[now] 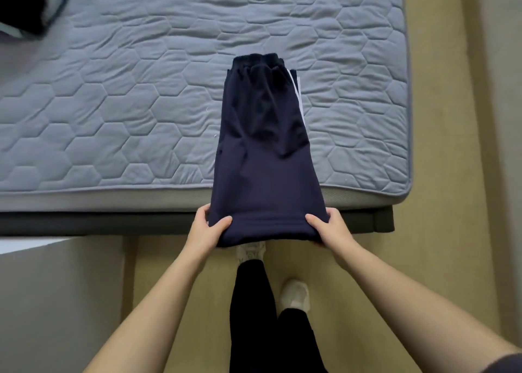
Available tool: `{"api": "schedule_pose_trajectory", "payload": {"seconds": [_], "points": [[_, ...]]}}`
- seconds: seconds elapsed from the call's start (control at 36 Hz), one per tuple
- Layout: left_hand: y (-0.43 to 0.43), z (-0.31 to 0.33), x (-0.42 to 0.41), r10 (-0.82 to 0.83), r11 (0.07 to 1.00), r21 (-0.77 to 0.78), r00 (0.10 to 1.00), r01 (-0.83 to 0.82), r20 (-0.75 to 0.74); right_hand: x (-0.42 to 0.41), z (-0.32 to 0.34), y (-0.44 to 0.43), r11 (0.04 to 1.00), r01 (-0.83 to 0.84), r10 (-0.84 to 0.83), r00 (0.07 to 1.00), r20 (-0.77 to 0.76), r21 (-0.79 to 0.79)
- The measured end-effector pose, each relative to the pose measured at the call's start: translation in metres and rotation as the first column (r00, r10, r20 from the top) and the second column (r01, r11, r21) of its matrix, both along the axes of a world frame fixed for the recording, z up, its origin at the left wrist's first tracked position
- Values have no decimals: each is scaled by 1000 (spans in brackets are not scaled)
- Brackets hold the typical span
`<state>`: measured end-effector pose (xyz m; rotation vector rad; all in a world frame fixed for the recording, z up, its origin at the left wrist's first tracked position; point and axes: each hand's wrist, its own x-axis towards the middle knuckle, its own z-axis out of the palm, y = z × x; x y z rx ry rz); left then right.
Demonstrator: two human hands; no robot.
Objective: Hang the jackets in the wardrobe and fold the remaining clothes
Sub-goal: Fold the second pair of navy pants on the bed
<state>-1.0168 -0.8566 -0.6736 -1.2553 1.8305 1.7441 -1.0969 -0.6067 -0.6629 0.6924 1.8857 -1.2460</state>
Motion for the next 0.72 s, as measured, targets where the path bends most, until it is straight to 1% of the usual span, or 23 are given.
{"api": "schedule_pose_trajectory", "payload": {"seconds": [0.11, 0.19, 0.25, 0.31, 0.36, 0.42, 0.44, 0.53, 0.61, 0.67, 0.72], "points": [[3, 38, 18, 36, 999, 33, 997, -34, -61, 18, 41, 11, 989, 44, -57, 994, -93, -140], [1, 69, 12, 92, 993, 82, 992, -85, -87, 4, 69, 11, 966, 73, -97, 992, -86, -250], [-4, 87, -5, 127, 985, 131, 985, -112, -115, -17, 84, 8, 958, 60, -90, 991, -96, -279], [-8, 100, -30, 109, 983, 163, 987, -88, -122, -43, 96, 0, 959, 60, -92, 990, -104, -276], [-12, 107, -61, 109, 976, 197, 991, -92, -78, -73, 102, -11, 944, 167, -192, 979, -62, -284], [-17, 110, -96, 168, 965, 204, 986, -164, -1, -107, 104, -24, 890, 312, -327, 945, 13, -331], [-21, 109, -113, 194, 956, 219, 981, -195, 26, -124, 102, -30, 875, 337, -347, 937, 36, -348], [-36, 99, -165, 191, 941, 278, 981, -191, 30, -168, 90, -45, 896, 284, -286, 957, 46, -341], [-50, 82, -212, 187, 942, 280, 982, -184, 17, -205, 71, -62, 921, 231, -238, 971, 15, -315], [-57, 68, -239, 194, 945, 266, 981, -190, 14, -227, 57, -74, 929, 214, -238, 970, -45, -302], [-62, 52, -261, 169, 957, 242, 985, -162, -12, -245, 42, -86, 932, 208, -257, 957, -135, -298]]}}
